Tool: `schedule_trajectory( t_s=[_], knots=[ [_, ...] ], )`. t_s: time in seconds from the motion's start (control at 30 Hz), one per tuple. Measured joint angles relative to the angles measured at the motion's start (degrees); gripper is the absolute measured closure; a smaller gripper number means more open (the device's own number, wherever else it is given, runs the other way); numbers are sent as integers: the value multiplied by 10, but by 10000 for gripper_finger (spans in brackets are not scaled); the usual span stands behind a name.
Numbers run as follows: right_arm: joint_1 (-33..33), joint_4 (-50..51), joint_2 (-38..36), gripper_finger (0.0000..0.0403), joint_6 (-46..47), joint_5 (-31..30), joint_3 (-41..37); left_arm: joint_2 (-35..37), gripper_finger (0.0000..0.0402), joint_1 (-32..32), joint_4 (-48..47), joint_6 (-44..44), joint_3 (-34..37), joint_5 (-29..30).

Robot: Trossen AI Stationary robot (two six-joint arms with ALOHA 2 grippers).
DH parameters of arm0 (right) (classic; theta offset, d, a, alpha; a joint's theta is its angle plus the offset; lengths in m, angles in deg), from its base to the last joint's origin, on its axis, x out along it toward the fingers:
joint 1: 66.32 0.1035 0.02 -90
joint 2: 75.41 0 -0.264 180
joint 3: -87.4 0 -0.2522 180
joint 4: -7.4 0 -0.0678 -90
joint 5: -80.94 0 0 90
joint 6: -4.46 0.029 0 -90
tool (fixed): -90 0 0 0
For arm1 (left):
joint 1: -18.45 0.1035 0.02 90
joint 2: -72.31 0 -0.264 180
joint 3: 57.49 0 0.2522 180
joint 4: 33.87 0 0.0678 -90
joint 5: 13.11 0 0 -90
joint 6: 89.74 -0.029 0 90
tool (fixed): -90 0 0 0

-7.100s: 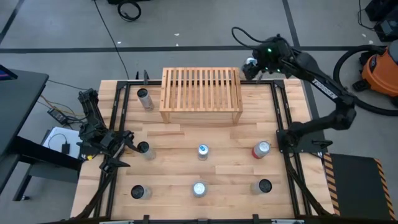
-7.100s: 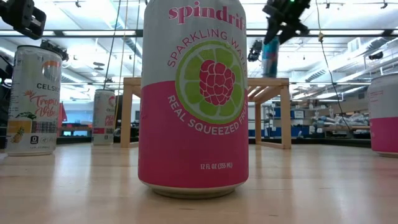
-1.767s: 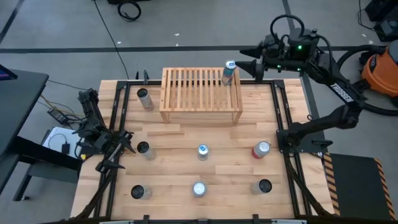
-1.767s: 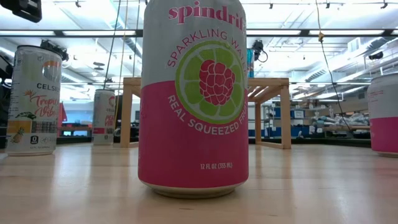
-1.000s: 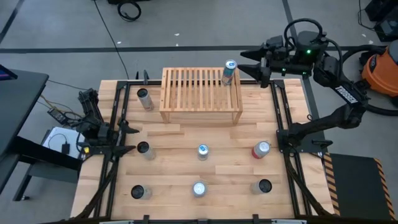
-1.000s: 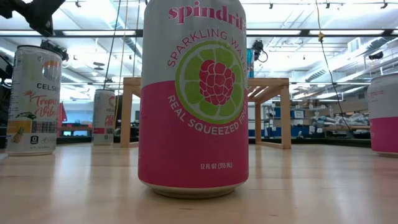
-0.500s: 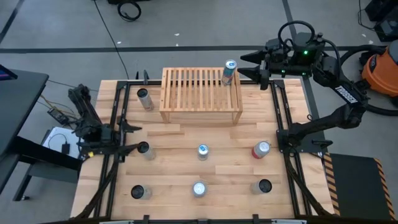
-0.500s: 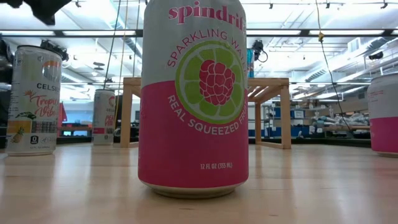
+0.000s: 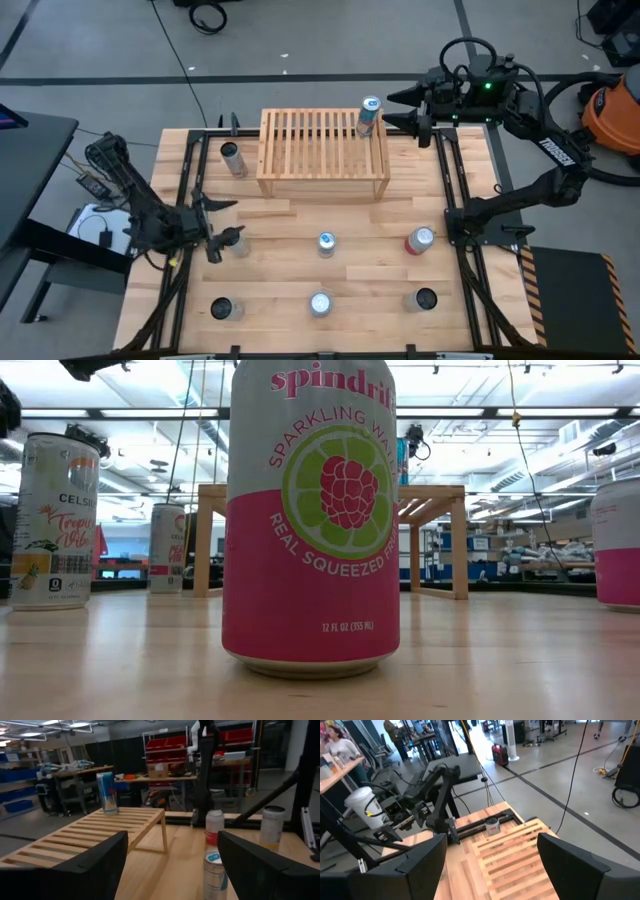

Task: Place canned beverage on shelf
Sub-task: Put the left white and yellow soda can on the shelf

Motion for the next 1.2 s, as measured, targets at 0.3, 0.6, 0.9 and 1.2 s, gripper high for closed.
schedule_trajectory(
  t_s=[0.3,0.6,0.9,1.2],
  knots=[
    [1,13,0,82,-3,3,0,-112,88,30,0,104,-1,45],
    [8,26,0,82,-9,15,0,-134,88,29,2,130,-1,77],
    [19,25,0,82,-16,12,0,-121,88,-7,4,25,-11,172],
    [19,25,0,82,-5,10,0,-54,88,69,23,-59,-31,174]
  ],
)
